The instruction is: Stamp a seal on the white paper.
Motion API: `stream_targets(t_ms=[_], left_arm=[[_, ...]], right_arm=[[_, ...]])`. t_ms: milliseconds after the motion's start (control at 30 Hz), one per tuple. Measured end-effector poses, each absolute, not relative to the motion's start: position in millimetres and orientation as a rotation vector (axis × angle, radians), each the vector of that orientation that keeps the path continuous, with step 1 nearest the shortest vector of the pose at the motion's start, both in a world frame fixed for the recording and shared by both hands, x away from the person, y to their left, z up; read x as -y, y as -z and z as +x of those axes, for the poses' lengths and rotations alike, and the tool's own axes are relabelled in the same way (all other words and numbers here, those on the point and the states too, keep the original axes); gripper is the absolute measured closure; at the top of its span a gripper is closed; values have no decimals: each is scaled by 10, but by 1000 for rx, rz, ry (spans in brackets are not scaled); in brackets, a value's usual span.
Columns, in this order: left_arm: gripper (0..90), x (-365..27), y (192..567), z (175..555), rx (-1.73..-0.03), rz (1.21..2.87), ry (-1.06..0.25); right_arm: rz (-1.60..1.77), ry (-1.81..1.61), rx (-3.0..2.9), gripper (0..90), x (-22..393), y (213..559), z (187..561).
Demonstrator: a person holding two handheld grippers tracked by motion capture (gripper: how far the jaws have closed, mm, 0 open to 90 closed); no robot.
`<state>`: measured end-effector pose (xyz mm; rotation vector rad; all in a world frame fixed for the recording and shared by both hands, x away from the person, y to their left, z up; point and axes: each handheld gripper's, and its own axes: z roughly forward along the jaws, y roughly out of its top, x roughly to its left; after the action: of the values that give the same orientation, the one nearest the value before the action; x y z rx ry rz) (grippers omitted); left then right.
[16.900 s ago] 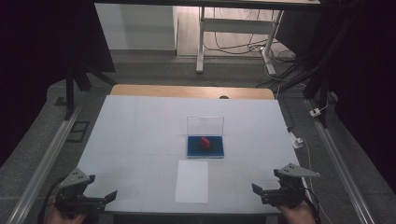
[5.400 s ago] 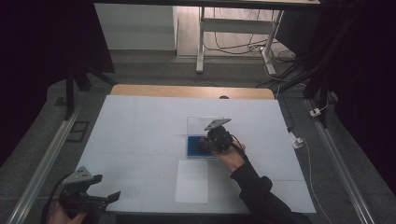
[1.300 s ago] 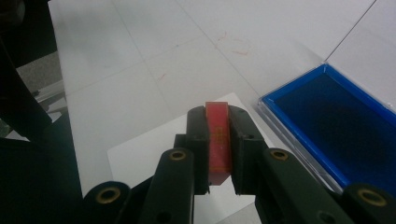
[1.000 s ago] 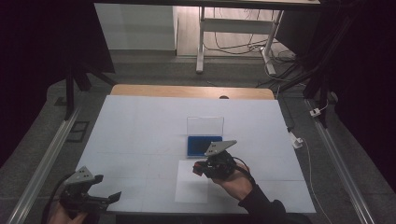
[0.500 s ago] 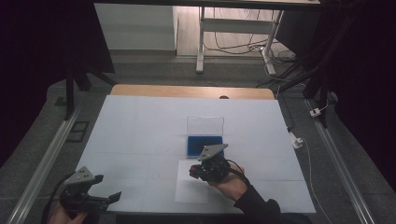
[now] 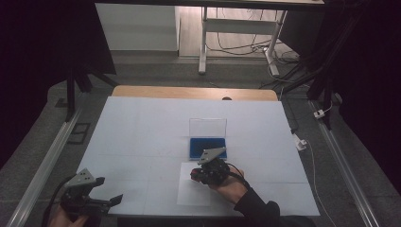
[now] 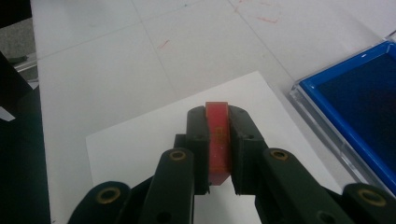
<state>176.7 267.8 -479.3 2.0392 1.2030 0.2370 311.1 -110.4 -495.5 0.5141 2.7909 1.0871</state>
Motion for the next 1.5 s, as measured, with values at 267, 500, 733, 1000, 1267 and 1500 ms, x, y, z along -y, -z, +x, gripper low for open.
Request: stream_targets(t_ms=[267, 500, 733, 1000, 1267, 1500], left_arm=[[57, -2677, 4793, 1766, -1201, 2040, -237], [57, -2677, 4793, 1765, -1200, 2040, -238], [58, -2673, 4793, 1766, -1199, 2043, -239], [58, -2669, 4793, 1772, -1198, 2046, -239], [59, -2664, 4793, 1777, -1197, 2049, -237], [59, -2664, 4794, 1778, -1199, 2048, -236]], right_arm=[[504, -1060, -2800, 801, 1082, 5023, 3118], [503, -1040, -2810, 803, 1083, 5054, 3121], [527, -1032, -2811, 805, 1085, 5059, 3121], [432, -947, -2737, 806, 1026, 5059, 2981], [470, -978, -2740, 807, 1039, 5073, 2993], [603, -1099, -2806, 808, 1129, 5100, 3141]])
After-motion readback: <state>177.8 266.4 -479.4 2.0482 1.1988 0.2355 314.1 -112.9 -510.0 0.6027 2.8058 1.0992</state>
